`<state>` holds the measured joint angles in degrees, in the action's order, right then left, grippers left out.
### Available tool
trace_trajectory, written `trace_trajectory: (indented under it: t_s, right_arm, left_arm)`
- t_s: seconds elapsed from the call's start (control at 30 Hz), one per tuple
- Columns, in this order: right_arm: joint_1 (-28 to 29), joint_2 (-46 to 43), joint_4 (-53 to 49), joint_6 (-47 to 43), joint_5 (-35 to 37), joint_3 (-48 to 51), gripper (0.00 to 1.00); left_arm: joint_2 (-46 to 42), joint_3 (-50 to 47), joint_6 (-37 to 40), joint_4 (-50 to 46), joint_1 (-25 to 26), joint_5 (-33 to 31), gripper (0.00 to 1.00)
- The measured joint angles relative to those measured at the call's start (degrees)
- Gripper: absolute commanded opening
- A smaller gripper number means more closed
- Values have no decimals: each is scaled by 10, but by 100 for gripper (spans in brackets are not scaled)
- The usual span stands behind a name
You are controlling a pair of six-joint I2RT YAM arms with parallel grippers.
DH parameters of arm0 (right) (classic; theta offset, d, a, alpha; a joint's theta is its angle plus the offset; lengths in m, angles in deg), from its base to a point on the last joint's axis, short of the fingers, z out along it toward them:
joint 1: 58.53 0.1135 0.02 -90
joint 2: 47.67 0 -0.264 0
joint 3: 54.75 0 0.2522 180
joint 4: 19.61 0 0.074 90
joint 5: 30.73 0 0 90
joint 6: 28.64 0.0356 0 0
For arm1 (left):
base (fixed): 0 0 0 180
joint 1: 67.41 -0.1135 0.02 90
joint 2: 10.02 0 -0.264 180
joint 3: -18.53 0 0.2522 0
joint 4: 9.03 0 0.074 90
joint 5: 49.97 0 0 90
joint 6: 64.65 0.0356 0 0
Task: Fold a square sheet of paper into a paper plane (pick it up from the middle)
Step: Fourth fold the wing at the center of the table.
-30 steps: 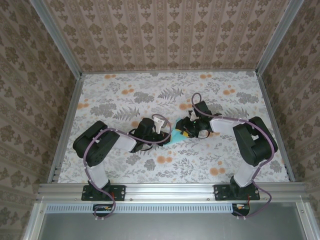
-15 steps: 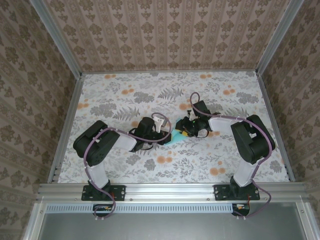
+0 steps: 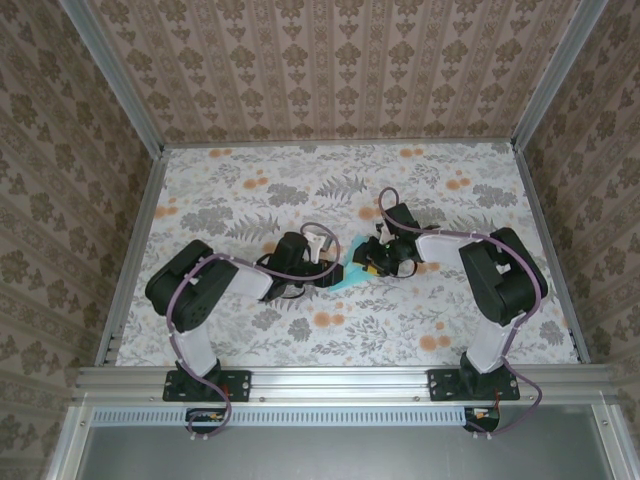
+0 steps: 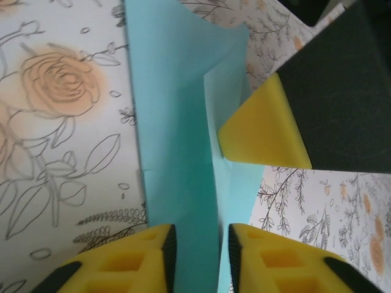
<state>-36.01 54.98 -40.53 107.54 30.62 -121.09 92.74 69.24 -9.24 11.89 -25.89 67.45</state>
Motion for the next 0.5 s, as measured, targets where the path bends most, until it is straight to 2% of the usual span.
trace_trajectory:
  t_s: [0.23, 0.5]
  right_arm:
    - [4, 6, -19, -12, 7, -16, 49]
    - [15, 19, -66, -21, 31, -49, 51]
  left_arm:
    - [-80, 11, -8, -89, -11, -30, 42]
    - [-93, 57, -47, -182, -11, -25, 20]
